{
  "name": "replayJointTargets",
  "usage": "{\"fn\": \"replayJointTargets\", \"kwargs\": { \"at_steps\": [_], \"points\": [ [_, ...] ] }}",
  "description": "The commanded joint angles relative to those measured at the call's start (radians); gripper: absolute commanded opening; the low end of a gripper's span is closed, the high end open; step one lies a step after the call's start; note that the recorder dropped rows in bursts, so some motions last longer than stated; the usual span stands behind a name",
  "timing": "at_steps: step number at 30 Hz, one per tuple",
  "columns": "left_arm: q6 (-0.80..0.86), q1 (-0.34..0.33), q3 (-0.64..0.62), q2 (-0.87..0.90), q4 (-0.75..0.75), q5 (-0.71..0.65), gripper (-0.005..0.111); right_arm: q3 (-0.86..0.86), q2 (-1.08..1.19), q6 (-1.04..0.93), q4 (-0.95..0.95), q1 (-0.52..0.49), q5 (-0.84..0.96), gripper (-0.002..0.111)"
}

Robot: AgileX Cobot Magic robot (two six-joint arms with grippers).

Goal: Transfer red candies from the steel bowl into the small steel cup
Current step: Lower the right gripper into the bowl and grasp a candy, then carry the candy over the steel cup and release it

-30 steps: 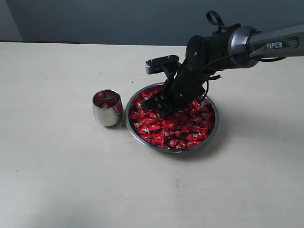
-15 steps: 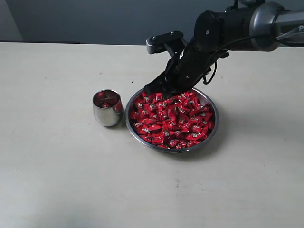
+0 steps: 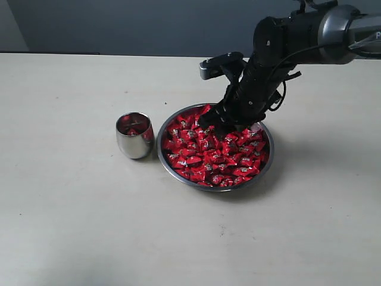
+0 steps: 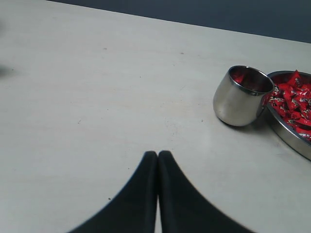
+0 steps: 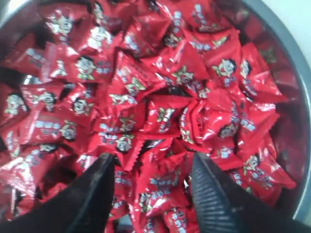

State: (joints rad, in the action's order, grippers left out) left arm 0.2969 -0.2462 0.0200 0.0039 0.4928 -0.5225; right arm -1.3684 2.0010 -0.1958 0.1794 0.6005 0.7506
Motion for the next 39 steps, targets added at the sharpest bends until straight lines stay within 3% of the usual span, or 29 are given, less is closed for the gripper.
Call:
{"fn": "replayJointTargets", "kwargs": {
  "at_steps": [1,5,11,14,28,33,39],
  "points": [
    [-0.002,-0.002,-0.002,-0.004,0.000,0.004,0.000,-0.004,0.029,0.013,0.005,-0.025,0.013,0.039],
    [-0.002,-0.002,-0.002,-0.004,0.000,0.004,0.000,-0.004,0.068,0.013,0.054,-0.030,0.011,0.028],
    [-0.002,-0.002,-0.002,-0.004,0.000,0.004,0.000,-0.004,0.090,0.013,0.110,-0.030,0.000,0.023],
    [-0.002,-0.002,-0.002,-0.004,0.000,0.004,0.000,-0.004,0.078,0.013,0.095,-0.030,-0.001,-0.001],
    [-0.002,-0.002,-0.002,-0.004,0.000,0.008,0.000,-0.009,-0.111,-0.025,0.116,-0.027,-0.039,-0.001],
    [-0.002,-0.002,-0.002,-0.004,0.000,0.008,0.000,-0.112,-0.095,-0.131,0.306,-0.001,0.003,-0.001],
    [-0.002,-0.002,-0.002,-0.004,0.000,0.008,0.000,-0.274,0.003,-0.171,0.342,0.103,0.035,-0.001]
  ]
}}
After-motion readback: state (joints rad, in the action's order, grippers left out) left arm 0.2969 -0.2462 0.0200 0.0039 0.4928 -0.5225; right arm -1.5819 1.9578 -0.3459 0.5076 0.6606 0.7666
